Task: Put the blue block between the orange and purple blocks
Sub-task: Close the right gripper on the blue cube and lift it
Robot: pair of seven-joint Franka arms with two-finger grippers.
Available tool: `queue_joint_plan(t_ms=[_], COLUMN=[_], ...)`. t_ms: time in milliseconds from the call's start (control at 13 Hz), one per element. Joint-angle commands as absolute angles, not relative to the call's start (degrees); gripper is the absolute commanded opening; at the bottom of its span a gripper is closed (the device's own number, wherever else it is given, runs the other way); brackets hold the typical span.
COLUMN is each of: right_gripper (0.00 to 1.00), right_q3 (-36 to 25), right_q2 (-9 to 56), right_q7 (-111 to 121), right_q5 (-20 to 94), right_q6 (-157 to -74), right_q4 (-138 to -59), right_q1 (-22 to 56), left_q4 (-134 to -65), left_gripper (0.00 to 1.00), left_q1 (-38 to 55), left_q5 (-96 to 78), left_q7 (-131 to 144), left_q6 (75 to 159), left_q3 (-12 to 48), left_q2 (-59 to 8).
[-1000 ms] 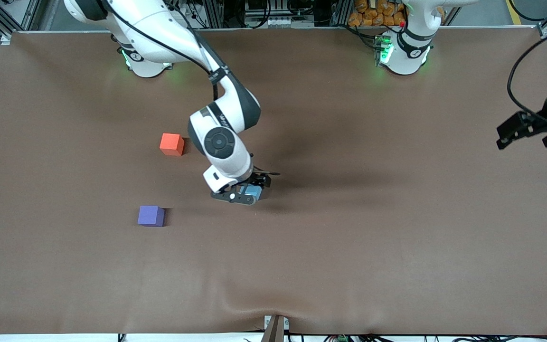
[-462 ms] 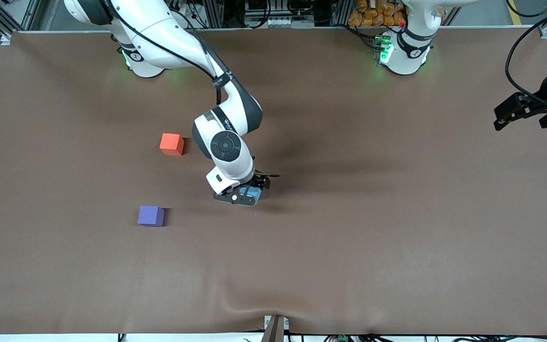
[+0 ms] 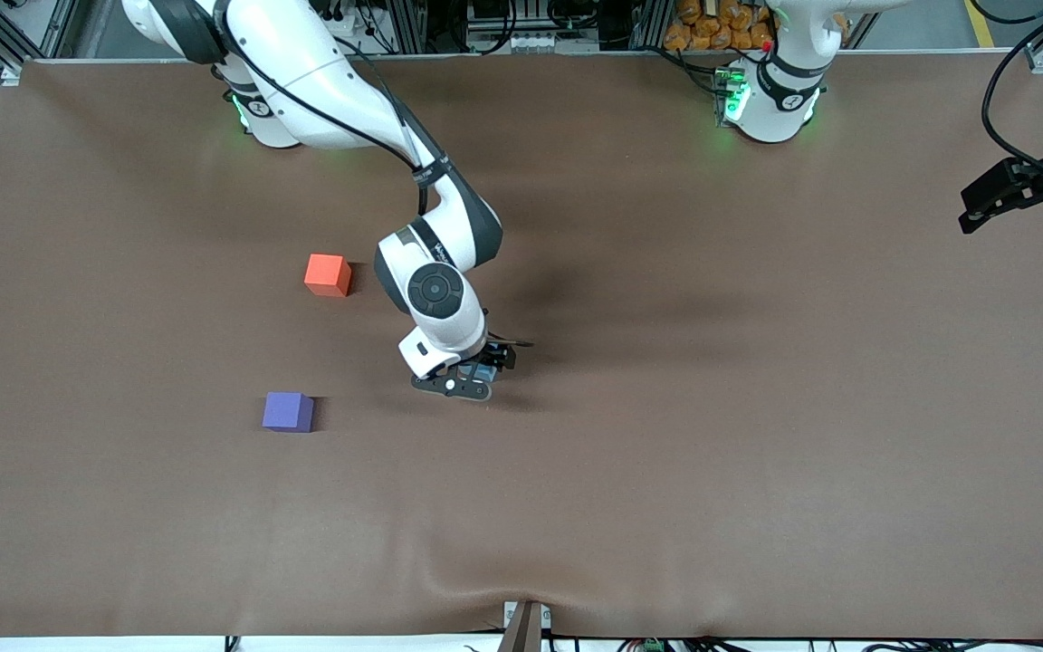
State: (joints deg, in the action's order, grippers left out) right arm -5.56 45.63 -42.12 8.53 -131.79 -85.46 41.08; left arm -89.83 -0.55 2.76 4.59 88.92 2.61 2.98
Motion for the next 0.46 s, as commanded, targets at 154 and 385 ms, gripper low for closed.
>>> queue_joint_plan(t_ms=[154, 385], right_gripper=[0.03, 0.0], right_q3=[-5.7, -5.6], right_q2=[46.6, 44.4], right_q7=[-44.0, -42.8], right_q5=[8.8, 8.7], right_q6=[-132.4, -129.5], right_q4=[-83.8, -83.8], right_q1=[41.7, 41.4], left_q4=[-89.2, -89.2], left_gripper=[1.0, 1.0], left_q1=[-1.2, -1.3], left_q5=[2.0, 2.1], left_q7=[4.0, 3.9], left_q6=[87.6, 87.6], left_q3=[3.2, 3.2], left_q2=[3.3, 3.3])
